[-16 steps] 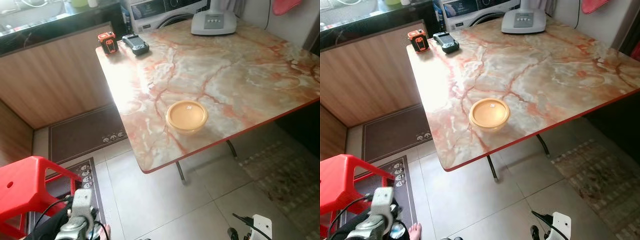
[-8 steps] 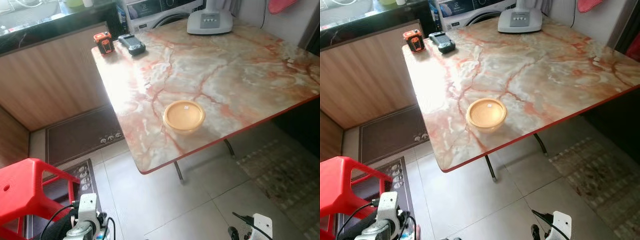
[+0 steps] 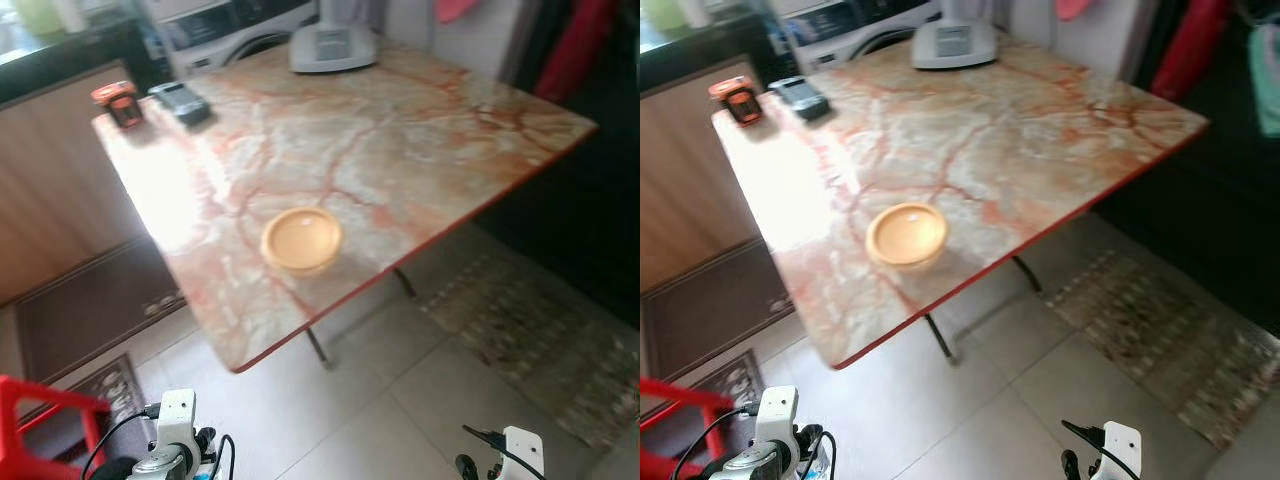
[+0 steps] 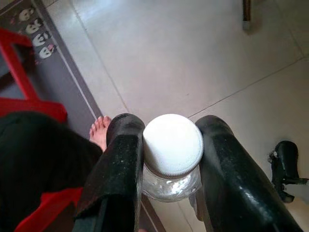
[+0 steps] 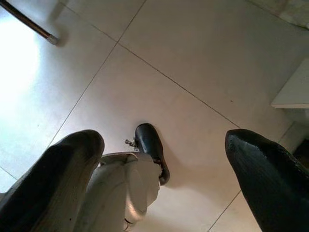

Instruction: Restocking fridge

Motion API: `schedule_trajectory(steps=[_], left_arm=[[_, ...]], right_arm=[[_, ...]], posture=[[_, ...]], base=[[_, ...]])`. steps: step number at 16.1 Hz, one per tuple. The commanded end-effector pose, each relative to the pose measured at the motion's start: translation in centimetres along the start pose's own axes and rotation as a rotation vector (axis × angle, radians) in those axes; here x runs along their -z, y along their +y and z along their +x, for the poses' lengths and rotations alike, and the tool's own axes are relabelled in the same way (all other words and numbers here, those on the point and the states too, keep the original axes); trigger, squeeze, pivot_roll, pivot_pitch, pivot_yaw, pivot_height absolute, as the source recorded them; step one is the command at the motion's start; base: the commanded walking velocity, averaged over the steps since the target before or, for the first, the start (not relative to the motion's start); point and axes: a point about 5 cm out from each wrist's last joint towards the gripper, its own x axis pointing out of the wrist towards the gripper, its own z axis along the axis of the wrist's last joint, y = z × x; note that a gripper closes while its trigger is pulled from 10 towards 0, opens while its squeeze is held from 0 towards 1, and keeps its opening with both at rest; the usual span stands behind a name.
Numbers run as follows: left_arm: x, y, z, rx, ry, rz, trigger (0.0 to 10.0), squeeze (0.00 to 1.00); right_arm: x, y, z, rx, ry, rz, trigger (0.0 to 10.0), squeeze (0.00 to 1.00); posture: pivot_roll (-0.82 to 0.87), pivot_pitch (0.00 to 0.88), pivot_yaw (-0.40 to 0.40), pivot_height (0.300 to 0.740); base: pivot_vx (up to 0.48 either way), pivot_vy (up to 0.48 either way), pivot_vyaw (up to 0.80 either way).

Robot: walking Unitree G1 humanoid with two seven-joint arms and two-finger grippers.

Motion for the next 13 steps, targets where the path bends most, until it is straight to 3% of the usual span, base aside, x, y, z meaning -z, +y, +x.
schedule_trajectory(steps=[1, 6, 13], left_arm=[[0.87, 0.75, -0.20, -0.023, 0.031, 0.002, 10.0, 0.00], [0.92, 0.96, -0.22, -0.033, 0.040, 0.011, 10.0, 0.00], [0.97, 0.75, -0.19, -0.026, 0.047, 0.002, 10.0, 0.00]], right_arm=[[0.66, 0.06, -0.06, -0.005, 0.023, 0.004, 10.0, 0.00], [0.75, 0.05, -0.09, 0.000, 0.008, 0.024, 10.0, 0.00], [0.85, -0.11, -0.14, 0.000, 0.018, -0.009, 10.0, 0.00]], posture=[[-0.04, 0.093, 0.122, 0.740], [-0.05, 0.080, 0.120, 0.740], [-0.05, 0.066, 0.113, 0.740]], base=[[0.000, 0.000, 0.00], [0.000, 0.000, 0.00], [-0.254, 0.000, 0.00]])
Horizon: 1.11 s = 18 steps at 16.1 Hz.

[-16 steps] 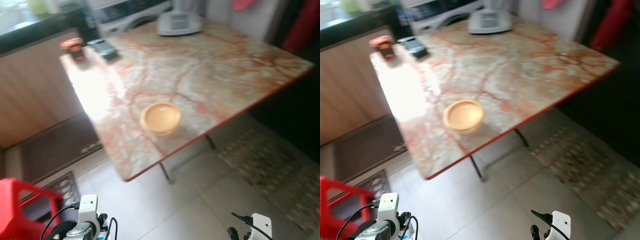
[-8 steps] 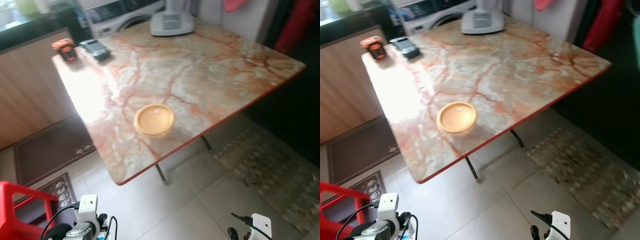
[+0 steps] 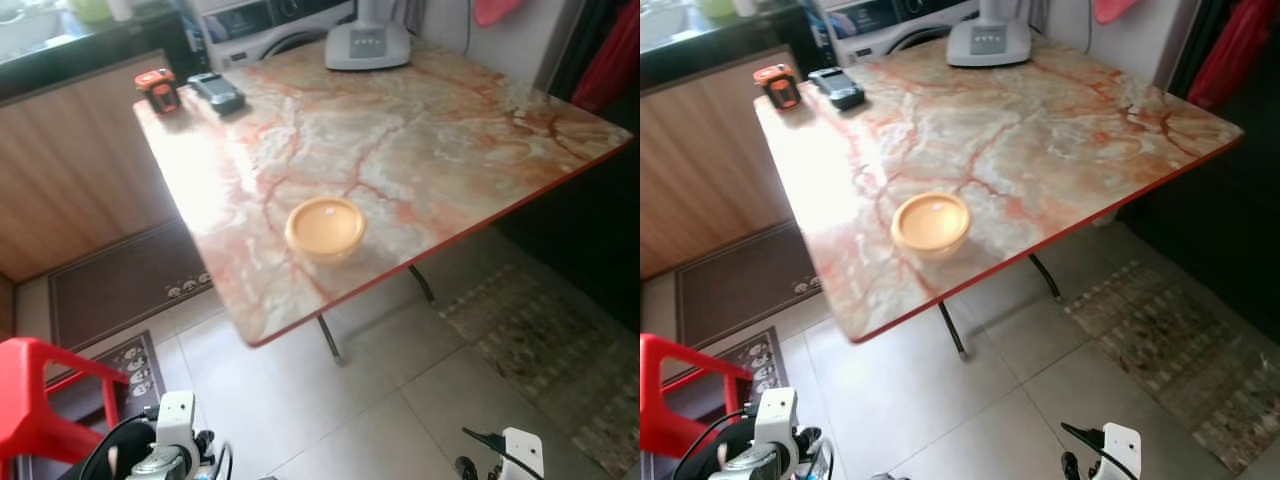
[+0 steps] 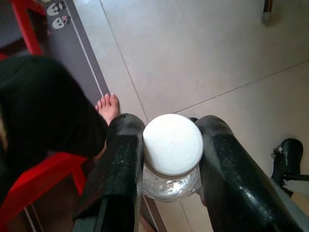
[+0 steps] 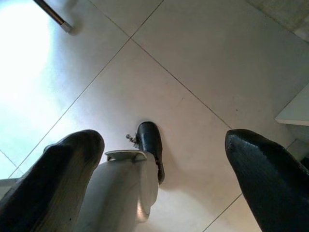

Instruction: Restocking fridge

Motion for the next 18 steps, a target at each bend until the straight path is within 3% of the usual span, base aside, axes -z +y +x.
schedule_trajectory(steps=[1, 9, 18], left_arm=[[0.73, 0.63, -0.15, -0.017, 0.028, 0.007, 10.0, 0.00], [0.57, 0.48, -0.09, -0.014, 0.035, 0.009, 10.0, 0.00], [0.33, 0.41, -0.04, 0.003, 0.047, 0.040, 10.0, 0.00]], right_arm=[[0.65, 0.03, -0.08, -0.003, 0.013, 0.005, 10.0, 0.00], [0.51, -0.03, -0.06, 0.007, 0.011, 0.007, 10.0, 0.00], [0.35, 0.09, -0.01, -0.001, 0.019, -0.015, 10.0, 0.00]], posture=[[-0.05, 0.063, 0.113, 0.740], [-0.05, 0.077, 0.113, 0.740], [-0.05, 0.091, 0.117, 0.740]], base=[[-0.266, 0.000, 0.00], [-0.067, 0.000, -0.05], [0.000, 0.000, -0.78]])
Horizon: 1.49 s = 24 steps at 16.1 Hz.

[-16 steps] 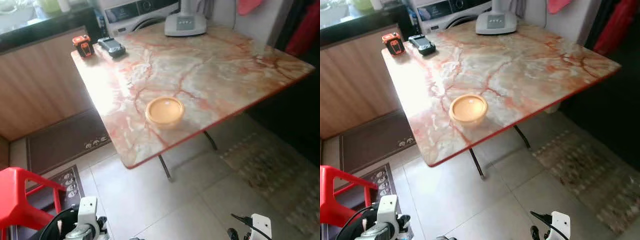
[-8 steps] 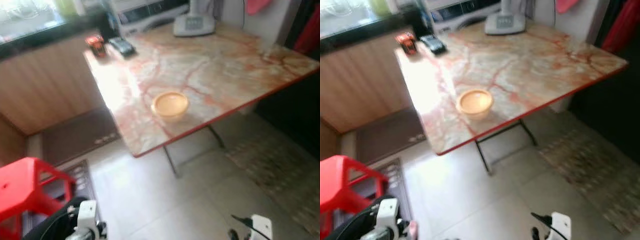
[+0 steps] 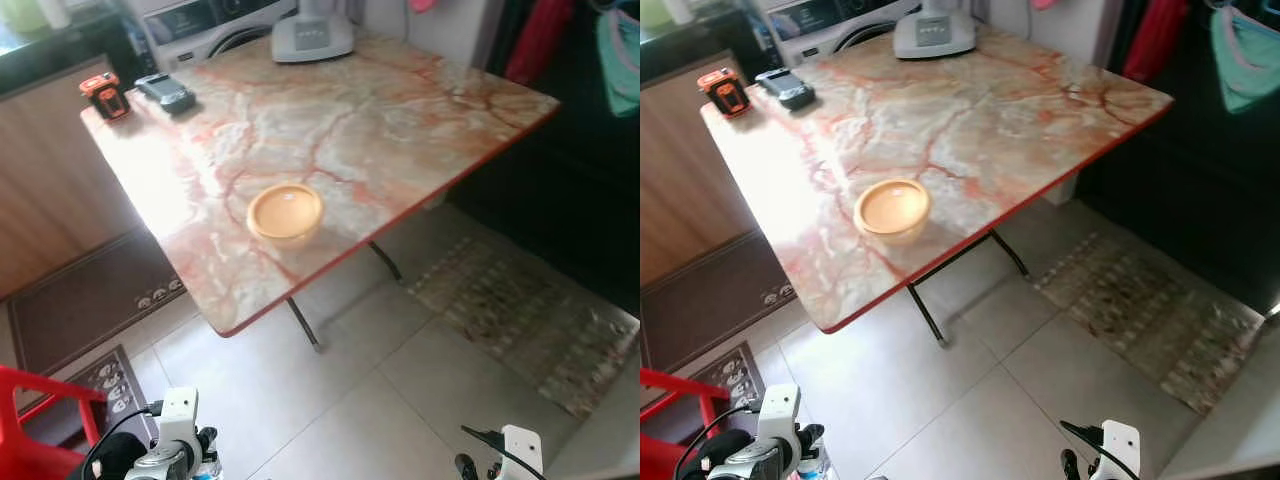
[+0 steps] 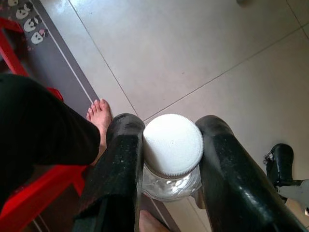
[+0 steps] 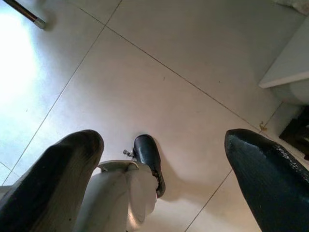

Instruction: Restocking fridge

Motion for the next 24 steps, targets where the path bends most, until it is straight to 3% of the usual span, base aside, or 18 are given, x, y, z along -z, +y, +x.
schedule_trajectory(steps=[1, 13, 15, 24], left_arm=[[0.91, 0.67, -0.17, -0.008, 0.043, 0.028, 10.0, 0.00], [0.91, 0.62, -0.16, 0.006, 0.060, 0.067, 10.0, 0.00], [0.96, 0.60, -0.16, 0.009, 0.064, 0.065, 10.0, 0.00], [1.05, 0.63, -0.17, 0.007, 0.072, 0.055, 10.0, 0.00]], right_arm=[[0.66, -0.03, -0.08, 0.001, 0.026, -0.007, 10.0, 0.00], [0.71, -0.12, -0.08, 0.004, 0.046, -0.034, 10.0, 0.00], [0.72, -0.13, -0.08, 0.004, 0.048, -0.035, 10.0, 0.00], [0.70, -0.10, -0.08, -0.005, 0.051, -0.051, 10.0, 0.00]], posture=[[-0.05, 0.093, 0.118, 0.740], [-0.05, 0.095, 0.117, 0.740], [-0.04, 0.096, 0.116, 0.740], [-0.04, 0.095, 0.115, 0.740]], base=[[0.000, 0.000, -0.78], [0.000, -0.060, -0.78], [0.000, -0.459, -0.77], [0.000, 0.000, -0.75]])
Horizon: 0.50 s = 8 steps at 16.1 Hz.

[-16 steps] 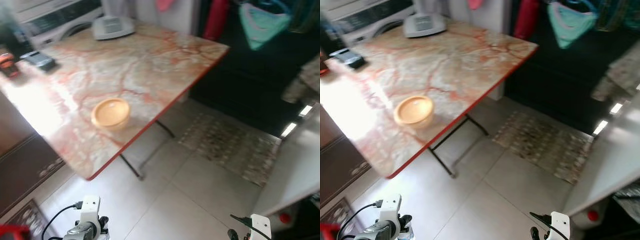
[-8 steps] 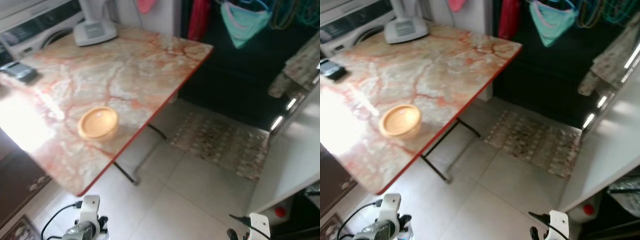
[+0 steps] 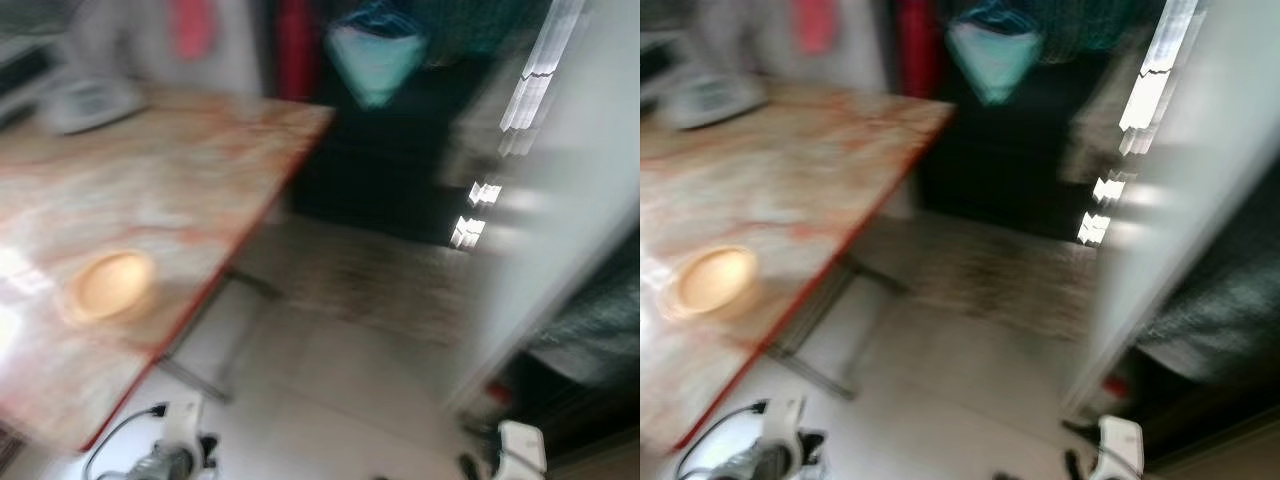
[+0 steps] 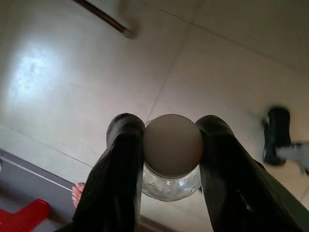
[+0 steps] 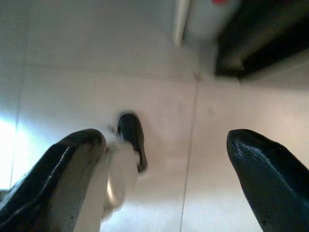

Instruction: Restocking fridge

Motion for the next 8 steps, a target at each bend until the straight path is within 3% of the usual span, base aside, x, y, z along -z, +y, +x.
schedule_trajectory(steps=[1, 8], left_arm=[[0.54, 0.38, -0.08, -0.011, 0.023, 0.005, 10.0, 0.00], [0.60, 0.41, -0.09, -0.018, 0.025, -0.003, 10.0, 0.00]], right_arm=[[0.80, -0.10, -0.10, 0.001, 0.028, 0.002, 10.0, 0.00], [0.81, -0.10, -0.10, 0.000, 0.028, 0.002, 10.0, 0.00]], posture=[[-0.04, 0.096, 0.115, 0.740], [-0.05, 0.098, 0.114, 0.740]], base=[[0.000, 0.000, -0.73], [0.000, 0.000, -0.73]])
